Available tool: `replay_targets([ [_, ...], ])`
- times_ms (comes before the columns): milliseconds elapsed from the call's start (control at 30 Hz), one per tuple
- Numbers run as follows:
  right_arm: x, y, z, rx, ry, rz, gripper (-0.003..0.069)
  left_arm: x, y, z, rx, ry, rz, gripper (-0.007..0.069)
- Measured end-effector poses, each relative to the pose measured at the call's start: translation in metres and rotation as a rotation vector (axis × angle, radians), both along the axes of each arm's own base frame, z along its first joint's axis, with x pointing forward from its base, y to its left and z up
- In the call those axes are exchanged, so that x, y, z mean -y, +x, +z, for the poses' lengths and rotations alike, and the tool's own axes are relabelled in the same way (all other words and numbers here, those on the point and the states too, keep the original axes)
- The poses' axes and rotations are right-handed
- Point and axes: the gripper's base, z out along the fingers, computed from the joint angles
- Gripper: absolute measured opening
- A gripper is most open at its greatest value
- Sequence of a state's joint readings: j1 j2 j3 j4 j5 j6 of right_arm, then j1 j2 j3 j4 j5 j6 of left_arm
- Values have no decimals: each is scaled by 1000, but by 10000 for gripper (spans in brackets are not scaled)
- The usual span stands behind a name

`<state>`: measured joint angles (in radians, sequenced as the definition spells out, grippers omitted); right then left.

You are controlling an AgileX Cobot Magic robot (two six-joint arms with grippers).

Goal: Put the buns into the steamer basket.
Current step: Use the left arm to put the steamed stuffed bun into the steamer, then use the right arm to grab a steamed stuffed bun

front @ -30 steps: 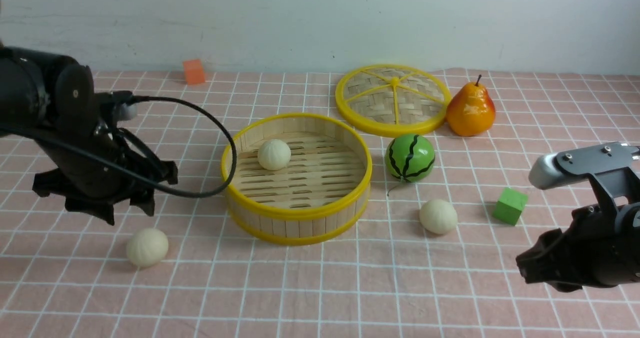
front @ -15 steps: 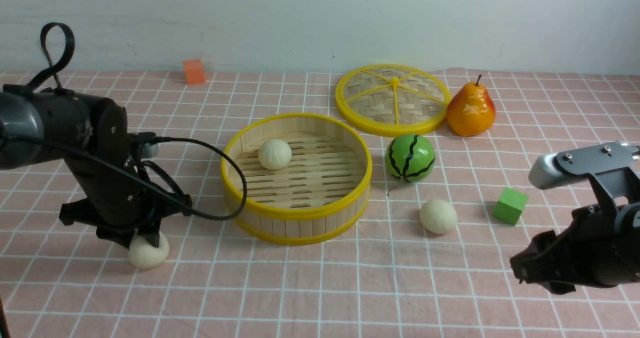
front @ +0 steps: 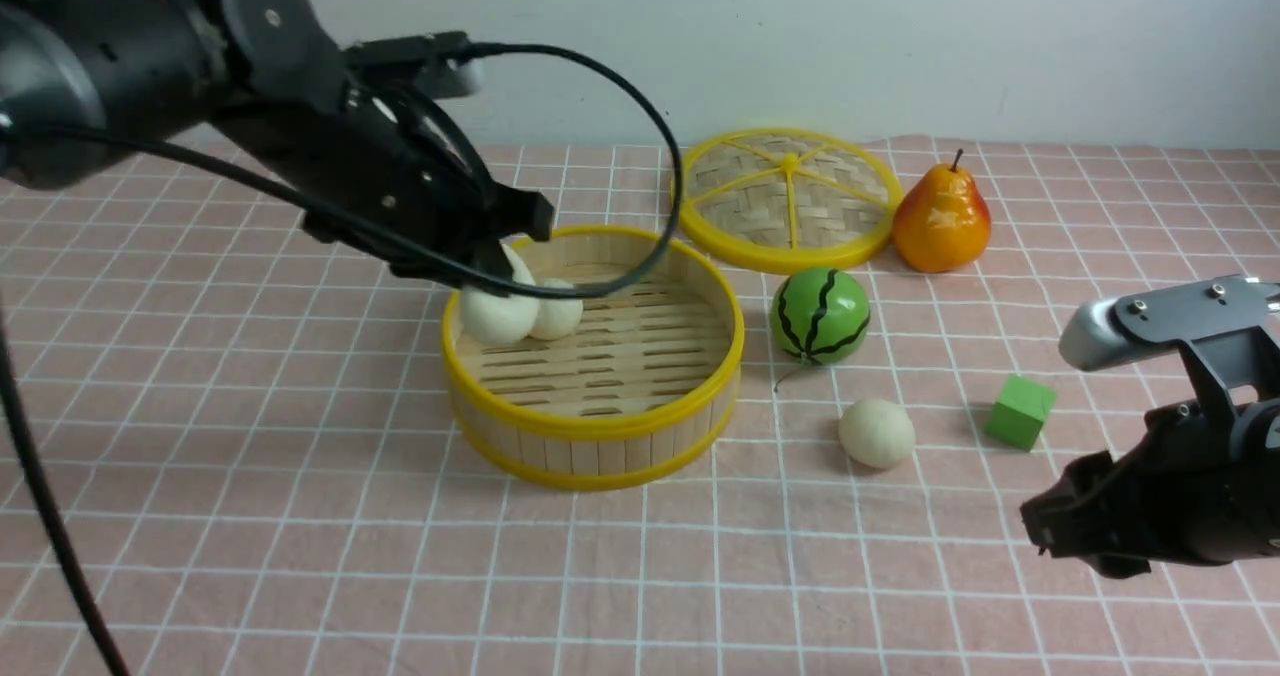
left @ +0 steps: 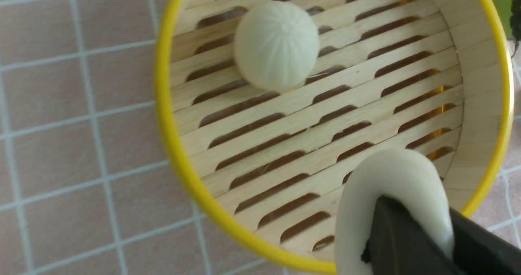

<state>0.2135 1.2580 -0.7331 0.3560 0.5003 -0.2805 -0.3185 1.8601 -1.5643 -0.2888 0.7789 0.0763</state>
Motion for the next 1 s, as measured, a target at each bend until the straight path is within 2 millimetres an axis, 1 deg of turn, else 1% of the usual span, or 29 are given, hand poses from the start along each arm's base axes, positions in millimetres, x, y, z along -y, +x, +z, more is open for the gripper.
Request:
replay_targets([
  [33,0,0,0,3,-3,1,367,8,3,-11,-2,17,-18,62],
  [100,0,1,0,13,-5,-2,370,19,8,-33,-13,63,-50,131],
  [133,0,3,0,20,-6,-5,374,22,10,-41,-17,83,-60,175],
  [167,0,3,0,19,-5,-6,376,23,11,-45,-20,93,-64,184],
  [200,0,5,-1,19,0,-13,385,26,13,-53,-23,110,-74,223],
  [233,-1,9,-2,11,11,-22,405,28,14,-60,-21,124,-79,300],
  [300,-4,17,-4,-11,26,-31,444,29,16,-63,-18,121,-64,391],
  [367,-7,26,-7,-39,29,-28,494,29,18,-61,-15,103,-35,463],
  [400,-8,30,-7,-48,29,-26,509,29,18,-58,-15,96,-23,484],
  [433,-10,37,-8,-59,32,-25,543,29,18,-52,-11,85,-9,505],
  [500,-13,49,-7,-68,44,-27,580,28,15,-34,8,63,7,517],
  [567,-18,62,-6,-65,48,-24,603,25,9,-7,60,44,12,514],
  [633,-25,78,-10,-69,47,-15,611,19,-3,35,159,21,15,495],
  [667,-28,84,-9,-63,47,-9,611,17,-8,47,187,16,16,485],
  [700,-32,91,-12,-65,43,-1,611,13,-16,64,228,11,15,474],
  [733,-36,98,-17,-68,37,7,610,9,-24,80,257,9,15,463],
  [767,-42,106,-23,-72,25,18,607,3,-37,97,276,10,11,448],
  [800,-43,108,-26,-73,18,23,605,2,-39,99,277,9,11,443],
  [833,-45,114,-31,-77,6,32,601,0,-46,106,278,11,9,433],
  [867,-48,120,-39,-89,-11,42,596,-4,-55,115,275,14,6,420],
  [900,-50,129,-48,-97,-40,59,585,-9,-68,126,267,18,0,400],
  [933,-51,134,-55,-106,-56,67,580,-12,-77,132,255,23,-4,386],
  [967,-52,136,-58,-109,-64,70,575,-13,-79,132,244,27,-7,379],
  [1000,-53,143,-68,-121,-86,81,560,-19,-93,140,214,42,-14,358],
])
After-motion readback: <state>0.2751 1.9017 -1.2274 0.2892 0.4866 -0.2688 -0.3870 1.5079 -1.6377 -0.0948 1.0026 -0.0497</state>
